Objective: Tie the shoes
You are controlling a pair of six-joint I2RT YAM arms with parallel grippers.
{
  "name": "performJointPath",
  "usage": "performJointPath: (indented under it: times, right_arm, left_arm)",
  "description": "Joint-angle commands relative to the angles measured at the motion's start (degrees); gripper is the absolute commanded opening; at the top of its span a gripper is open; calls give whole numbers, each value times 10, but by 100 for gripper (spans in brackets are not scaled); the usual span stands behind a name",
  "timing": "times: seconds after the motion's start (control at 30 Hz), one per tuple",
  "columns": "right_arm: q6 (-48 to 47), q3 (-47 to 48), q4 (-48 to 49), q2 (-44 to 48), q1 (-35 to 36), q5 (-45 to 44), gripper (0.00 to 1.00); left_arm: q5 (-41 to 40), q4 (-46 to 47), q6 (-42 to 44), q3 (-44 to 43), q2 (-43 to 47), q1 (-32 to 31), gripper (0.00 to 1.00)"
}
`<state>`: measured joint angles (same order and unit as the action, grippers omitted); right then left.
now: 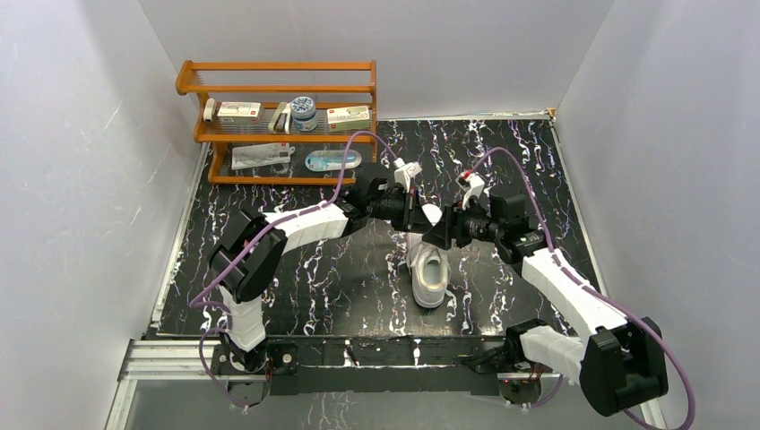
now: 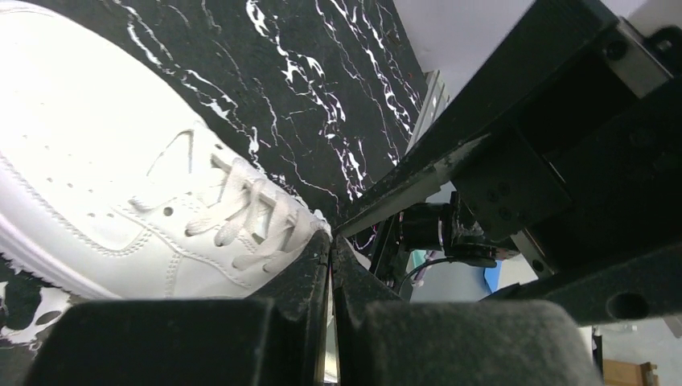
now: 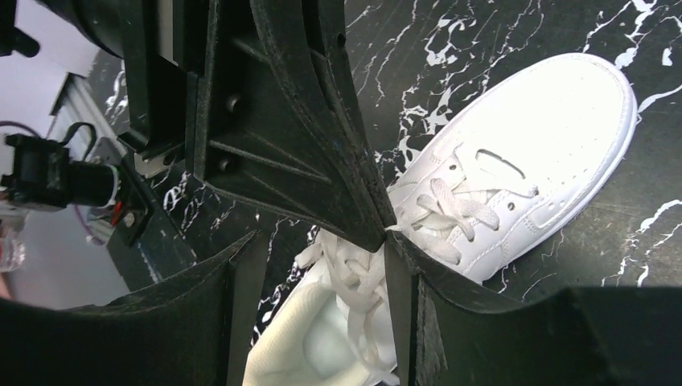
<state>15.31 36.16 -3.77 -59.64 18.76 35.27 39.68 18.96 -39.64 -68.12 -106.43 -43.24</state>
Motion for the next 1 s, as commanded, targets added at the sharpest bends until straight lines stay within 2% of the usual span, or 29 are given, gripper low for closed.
performJointPath:
  times: [0.0, 0.13, 0.2, 0.3, 0.47, 0.6, 0.77, 0.97]
  right_arm:
    - [12, 52, -2, -19, 60, -111, 62]
    - [45, 49, -25, -7, 94, -217, 56]
    - [64, 48, -37, 3, 94, -244, 53]
    - [74, 52, -44, 12, 94, -238, 53]
    - [90, 74, -100, 27, 95, -252, 60]
    - [107, 54, -85, 34, 96, -254, 61]
    - [126, 53, -50, 4, 98, -252, 56]
    - [129, 72, -64, -16, 105, -290, 51]
  left_arm:
    - [4, 28, -24, -17, 6, -2, 0]
    - [1, 37, -36, -12, 11, -2, 0]
    - [0, 30, -32, -14, 12, -2, 0]
    - [-2, 25, -31, -12, 13, -2, 0]
    - [-3, 17, -27, -19, 7, -2, 0]
    - [-5, 16, -27, -18, 7, -2, 0]
    - [-5, 18, -29, -18, 5, -3, 0]
    - [-5, 19, -33, -18, 7, -2, 0]
